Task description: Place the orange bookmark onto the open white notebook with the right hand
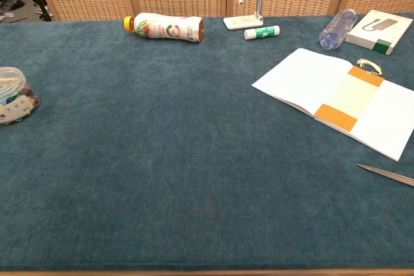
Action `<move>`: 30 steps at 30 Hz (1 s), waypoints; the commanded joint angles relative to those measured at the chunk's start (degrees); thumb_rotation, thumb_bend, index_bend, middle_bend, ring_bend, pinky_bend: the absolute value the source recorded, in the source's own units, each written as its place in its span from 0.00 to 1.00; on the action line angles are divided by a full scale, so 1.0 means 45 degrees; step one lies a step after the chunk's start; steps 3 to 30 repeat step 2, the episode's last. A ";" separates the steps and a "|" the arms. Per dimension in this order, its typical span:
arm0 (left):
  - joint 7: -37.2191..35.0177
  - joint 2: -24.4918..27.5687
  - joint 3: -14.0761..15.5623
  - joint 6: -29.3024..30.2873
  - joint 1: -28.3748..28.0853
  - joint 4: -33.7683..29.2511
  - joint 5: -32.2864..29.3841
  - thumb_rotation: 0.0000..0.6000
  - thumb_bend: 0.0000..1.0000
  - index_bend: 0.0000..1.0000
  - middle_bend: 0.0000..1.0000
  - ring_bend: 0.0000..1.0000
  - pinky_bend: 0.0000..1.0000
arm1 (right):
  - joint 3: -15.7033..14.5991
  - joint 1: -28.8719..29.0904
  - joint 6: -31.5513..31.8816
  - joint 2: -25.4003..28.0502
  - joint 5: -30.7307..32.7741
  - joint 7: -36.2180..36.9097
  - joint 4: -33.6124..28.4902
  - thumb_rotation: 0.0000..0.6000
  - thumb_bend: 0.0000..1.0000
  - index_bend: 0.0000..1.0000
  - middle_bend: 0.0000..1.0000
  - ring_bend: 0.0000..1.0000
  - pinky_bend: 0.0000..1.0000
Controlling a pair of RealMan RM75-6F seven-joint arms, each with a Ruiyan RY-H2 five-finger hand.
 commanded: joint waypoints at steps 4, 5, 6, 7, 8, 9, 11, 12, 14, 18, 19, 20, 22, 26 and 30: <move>-0.0053 0.0005 -0.0013 0.0067 0.0040 0.0026 -0.0004 1.00 0.00 0.00 0.00 0.00 0.00 | -0.0124 -0.1122 0.1229 -0.0547 -0.0033 0.0179 0.0365 1.00 0.00 0.02 0.00 0.00 0.00; -0.0053 0.0005 -0.0013 0.0067 0.0040 0.0026 -0.0004 1.00 0.00 0.00 0.00 0.00 0.00 | -0.0124 -0.1122 0.1229 -0.0547 -0.0033 0.0179 0.0365 1.00 0.00 0.02 0.00 0.00 0.00; -0.0053 0.0005 -0.0013 0.0067 0.0040 0.0026 -0.0004 1.00 0.00 0.00 0.00 0.00 0.00 | -0.0124 -0.1122 0.1229 -0.0547 -0.0033 0.0179 0.0365 1.00 0.00 0.02 0.00 0.00 0.00; -0.0053 0.0005 -0.0013 0.0067 0.0040 0.0026 -0.0004 1.00 0.00 0.00 0.00 0.00 0.00 | -0.0124 -0.1122 0.1229 -0.0547 -0.0033 0.0179 0.0365 1.00 0.00 0.02 0.00 0.00 0.00; -0.0053 0.0005 -0.0013 0.0067 0.0040 0.0026 -0.0004 1.00 0.00 0.00 0.00 0.00 0.00 | -0.0124 -0.1122 0.1229 -0.0547 -0.0033 0.0179 0.0365 1.00 0.00 0.02 0.00 0.00 0.00; -0.0053 0.0005 -0.0013 0.0067 0.0040 0.0026 -0.0004 1.00 0.00 0.00 0.00 0.00 0.00 | -0.0124 -0.1122 0.1229 -0.0547 -0.0033 0.0179 0.0365 1.00 0.00 0.02 0.00 0.00 0.00; -0.0053 0.0005 -0.0013 0.0067 0.0040 0.0026 -0.0004 1.00 0.00 0.00 0.00 0.00 0.00 | -0.0124 -0.1122 0.1229 -0.0547 -0.0033 0.0179 0.0365 1.00 0.00 0.02 0.00 0.00 0.00; -0.0053 0.0005 -0.0013 0.0067 0.0040 0.0026 -0.0004 1.00 0.00 0.00 0.00 0.00 0.00 | -0.0124 -0.1122 0.1229 -0.0547 -0.0033 0.0179 0.0365 1.00 0.00 0.02 0.00 0.00 0.00; -0.0053 0.0005 -0.0013 0.0067 0.0040 0.0026 -0.0004 1.00 0.00 0.00 0.00 0.00 0.00 | -0.0124 -0.1122 0.1229 -0.0547 -0.0033 0.0179 0.0365 1.00 0.00 0.02 0.00 0.00 0.00; -0.0053 0.0005 -0.0013 0.0067 0.0040 0.0026 -0.0004 1.00 0.00 0.00 0.00 0.00 0.00 | -0.0124 -0.1122 0.1229 -0.0547 -0.0033 0.0179 0.0365 1.00 0.00 0.02 0.00 0.00 0.00; -0.0053 0.0005 -0.0013 0.0067 0.0040 0.0026 -0.0004 1.00 0.00 0.00 0.00 0.00 0.00 | -0.0124 -0.1122 0.1229 -0.0547 -0.0033 0.0179 0.0365 1.00 0.00 0.02 0.00 0.00 0.00; -0.0053 0.0005 -0.0013 0.0067 0.0040 0.0026 -0.0004 1.00 0.00 0.00 0.00 0.00 0.00 | -0.0124 -0.1122 0.1229 -0.0547 -0.0033 0.0179 0.0365 1.00 0.00 0.02 0.00 0.00 0.00; -0.0053 0.0005 -0.0013 0.0067 0.0040 0.0026 -0.0004 1.00 0.00 0.00 0.00 0.00 0.00 | -0.0124 -0.1122 0.1229 -0.0547 -0.0033 0.0179 0.0365 1.00 0.00 0.02 0.00 0.00 0.00; -0.0053 0.0005 -0.0013 0.0067 0.0040 0.0026 -0.0004 1.00 0.00 0.00 0.00 0.00 0.00 | -0.0124 -0.1122 0.1229 -0.0547 -0.0033 0.0179 0.0365 1.00 0.00 0.02 0.00 0.00 0.00; -0.0053 0.0005 -0.0013 0.0067 0.0040 0.0026 -0.0004 1.00 0.00 0.00 0.00 0.00 0.00 | -0.0124 -0.1122 0.1229 -0.0547 -0.0033 0.0179 0.0365 1.00 0.00 0.02 0.00 0.00 0.00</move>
